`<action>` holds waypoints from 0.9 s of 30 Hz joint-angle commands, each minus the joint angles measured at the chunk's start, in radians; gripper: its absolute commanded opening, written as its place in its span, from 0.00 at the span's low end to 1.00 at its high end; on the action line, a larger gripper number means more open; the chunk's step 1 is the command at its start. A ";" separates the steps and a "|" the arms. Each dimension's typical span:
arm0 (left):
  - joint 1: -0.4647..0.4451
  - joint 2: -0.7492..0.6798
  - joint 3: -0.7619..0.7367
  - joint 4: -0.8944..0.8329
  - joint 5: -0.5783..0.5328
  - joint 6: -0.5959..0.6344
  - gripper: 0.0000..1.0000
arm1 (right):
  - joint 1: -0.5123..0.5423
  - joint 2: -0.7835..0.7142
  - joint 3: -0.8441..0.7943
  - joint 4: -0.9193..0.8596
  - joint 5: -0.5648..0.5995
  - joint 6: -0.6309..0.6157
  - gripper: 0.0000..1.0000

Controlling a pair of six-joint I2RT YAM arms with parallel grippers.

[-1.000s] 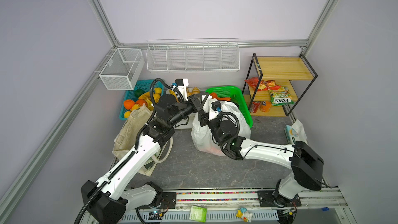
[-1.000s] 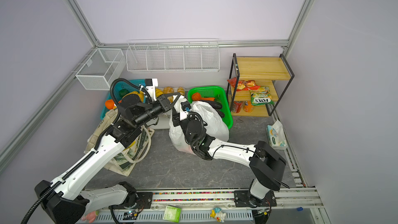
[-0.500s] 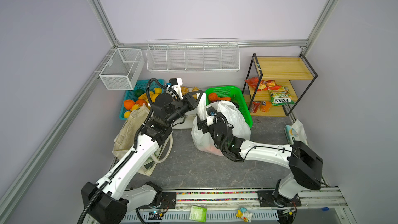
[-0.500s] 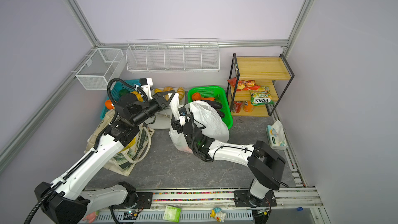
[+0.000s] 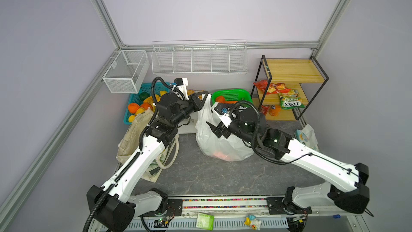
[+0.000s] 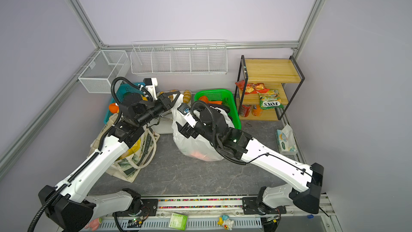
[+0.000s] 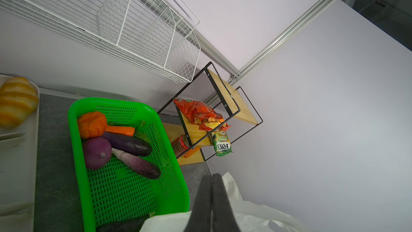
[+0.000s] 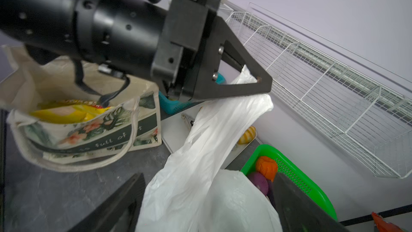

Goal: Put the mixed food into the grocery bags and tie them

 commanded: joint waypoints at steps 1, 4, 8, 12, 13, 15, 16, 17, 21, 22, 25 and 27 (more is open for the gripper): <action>0.014 0.004 0.037 -0.019 0.013 0.018 0.00 | 0.006 -0.069 0.052 -0.183 -0.169 -0.089 0.92; 0.021 -0.002 0.031 -0.025 0.012 0.023 0.00 | 0.006 -0.111 0.082 -0.235 -0.252 -0.083 0.92; 0.024 -0.009 0.028 -0.039 0.009 0.034 0.00 | -0.009 -0.146 0.111 -0.274 -0.303 -0.041 0.92; 0.025 -0.016 0.029 -0.058 0.011 0.050 0.00 | -0.062 -0.187 0.127 -0.275 -0.332 0.040 0.91; 0.027 -0.020 0.029 -0.064 0.009 0.055 0.00 | -0.086 -0.203 0.125 -0.274 -0.331 0.062 0.91; 0.032 -0.026 0.026 -0.074 0.005 0.060 0.00 | -0.141 -0.239 0.115 -0.272 -0.333 0.097 0.92; 0.033 -0.031 0.022 -0.074 0.002 0.061 0.00 | -0.172 -0.257 0.104 -0.279 -0.337 0.105 0.92; 0.036 -0.034 0.019 -0.076 0.001 0.062 0.00 | -0.196 -0.274 0.088 -0.288 -0.345 0.108 0.92; 0.046 -0.040 0.007 -0.076 -0.002 0.063 0.00 | -0.268 -0.341 -0.027 -0.295 -0.448 0.127 0.90; 0.048 -0.041 0.007 -0.076 0.001 0.063 0.00 | -0.282 -0.352 -0.061 -0.290 -0.471 0.133 0.90; 0.053 -0.042 0.006 -0.077 0.006 0.064 0.00 | -0.329 -0.370 -0.140 -0.277 -0.493 0.145 0.90; 0.054 -0.044 0.004 -0.079 0.007 0.064 0.00 | -0.368 -0.382 -0.199 -0.239 -0.514 0.157 0.90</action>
